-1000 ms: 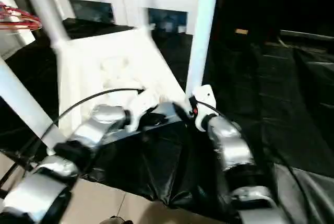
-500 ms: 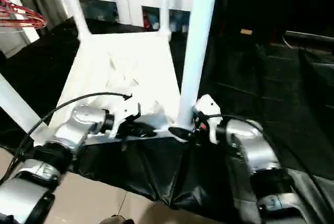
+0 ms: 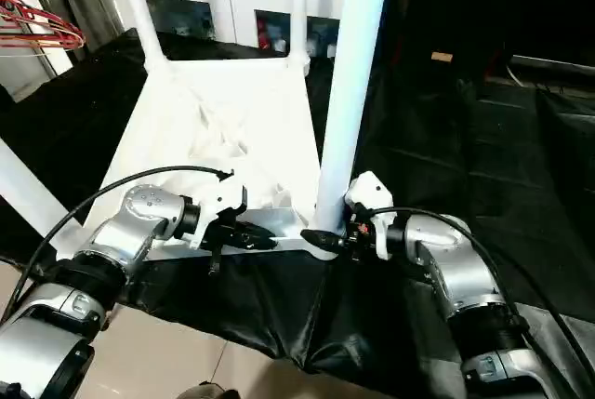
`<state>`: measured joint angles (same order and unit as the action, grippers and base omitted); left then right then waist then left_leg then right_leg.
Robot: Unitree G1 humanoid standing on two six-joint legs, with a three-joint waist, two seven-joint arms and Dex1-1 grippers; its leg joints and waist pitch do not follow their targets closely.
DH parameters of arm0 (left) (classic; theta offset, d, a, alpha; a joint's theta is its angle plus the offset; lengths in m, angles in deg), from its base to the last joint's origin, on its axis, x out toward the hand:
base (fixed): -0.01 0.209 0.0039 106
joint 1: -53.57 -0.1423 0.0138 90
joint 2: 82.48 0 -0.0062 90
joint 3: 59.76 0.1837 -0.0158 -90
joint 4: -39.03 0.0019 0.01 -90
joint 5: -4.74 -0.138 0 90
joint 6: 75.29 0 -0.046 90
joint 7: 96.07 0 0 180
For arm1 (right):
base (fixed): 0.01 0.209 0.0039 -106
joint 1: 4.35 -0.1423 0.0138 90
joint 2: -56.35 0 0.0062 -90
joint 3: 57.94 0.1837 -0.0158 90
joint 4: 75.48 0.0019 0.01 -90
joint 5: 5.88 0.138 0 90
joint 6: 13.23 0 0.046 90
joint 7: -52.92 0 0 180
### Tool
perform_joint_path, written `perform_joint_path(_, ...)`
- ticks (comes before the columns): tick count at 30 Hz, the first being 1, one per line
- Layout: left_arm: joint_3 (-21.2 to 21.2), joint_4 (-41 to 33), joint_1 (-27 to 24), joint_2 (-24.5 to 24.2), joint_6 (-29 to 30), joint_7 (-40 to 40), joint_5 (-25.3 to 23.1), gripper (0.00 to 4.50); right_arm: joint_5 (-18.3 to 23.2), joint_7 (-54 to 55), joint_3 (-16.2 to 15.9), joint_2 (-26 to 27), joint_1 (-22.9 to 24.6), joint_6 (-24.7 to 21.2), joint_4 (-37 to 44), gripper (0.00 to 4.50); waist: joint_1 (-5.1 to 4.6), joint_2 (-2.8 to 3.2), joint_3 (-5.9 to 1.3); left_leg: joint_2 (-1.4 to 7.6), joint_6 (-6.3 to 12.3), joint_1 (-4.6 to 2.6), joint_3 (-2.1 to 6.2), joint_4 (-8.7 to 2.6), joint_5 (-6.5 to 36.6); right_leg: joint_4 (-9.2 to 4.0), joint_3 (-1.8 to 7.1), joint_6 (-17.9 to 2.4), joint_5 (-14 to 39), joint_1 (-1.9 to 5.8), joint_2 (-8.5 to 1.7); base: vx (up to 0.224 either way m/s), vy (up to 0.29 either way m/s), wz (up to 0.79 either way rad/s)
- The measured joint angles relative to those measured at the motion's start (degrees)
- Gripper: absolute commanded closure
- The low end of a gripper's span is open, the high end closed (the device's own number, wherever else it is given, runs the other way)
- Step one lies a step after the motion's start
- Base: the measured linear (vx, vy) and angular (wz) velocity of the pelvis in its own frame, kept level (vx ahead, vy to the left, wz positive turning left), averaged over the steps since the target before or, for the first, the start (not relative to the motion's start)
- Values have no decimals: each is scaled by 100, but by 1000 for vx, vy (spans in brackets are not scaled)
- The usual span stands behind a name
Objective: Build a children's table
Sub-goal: Rotate leg to tighten
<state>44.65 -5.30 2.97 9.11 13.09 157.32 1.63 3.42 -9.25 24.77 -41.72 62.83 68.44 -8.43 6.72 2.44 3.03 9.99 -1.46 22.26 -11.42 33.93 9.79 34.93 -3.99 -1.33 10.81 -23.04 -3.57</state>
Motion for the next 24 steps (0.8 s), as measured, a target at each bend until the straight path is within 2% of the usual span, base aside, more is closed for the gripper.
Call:
perform_joint_path(4,0,5,-1,61,-16,-87,-8,450,7,125,46,56,43,-32,32,185,4,0,0,0,0,-1,0,0,0,2,0,0,0,0,0,0,0,0)
perform_joint_path(6,-6,60,20,159,-41,-428,-65,450,-22,546,146,265,63,-52,-33,185,-11,0,0,0,0,-5,0,5,-2,4,1,-2,-2,2,0,0,0,0)
perform_joint_path(13,-82,480,320,746,243,-1911,-313,450,-346,2811,598,1086,-264,-41,-661,186,-170,-4,-3,-2,-1,-29,0,21,-3,0,8,24,11,27,-1,0,0,0)
perform_joint_path(17,-108,603,438,1078,472,-2539,-377,450,-598,3966,730,1455,-489,-16,-953,186,-177,2,-8,-3,-1,-33,1,22,-3,-2,10,25,10,33,-1,0,0,0)
perform_joint_path(20,-111,698,506,1152,482,-2677,-398,450,-677,4245,804,1589,-616,44,-1131,186,-177,3,-8,-3,-1,-32,1,20,-3,-2,10,21,6,32,-1,0,0,0)
perform_joint_path(22,-111,704,508,1163,482,-2682,-408,450,-676,4272,838,1618,-638,51,-1167,131,-177,3,-8,-3,-1,-32,1,20,-3,-2,9,8,-2,32,-1,0,0,0)
perform_joint_path(24,-112,704,507,1163,482,-2659,-409,450,-661,4267,866,1658,-641,32,-1166,117,-177,2,-8,-3,-1,-32,1,20,-3,-2,9,3,-5,32,-1,0,0,0)
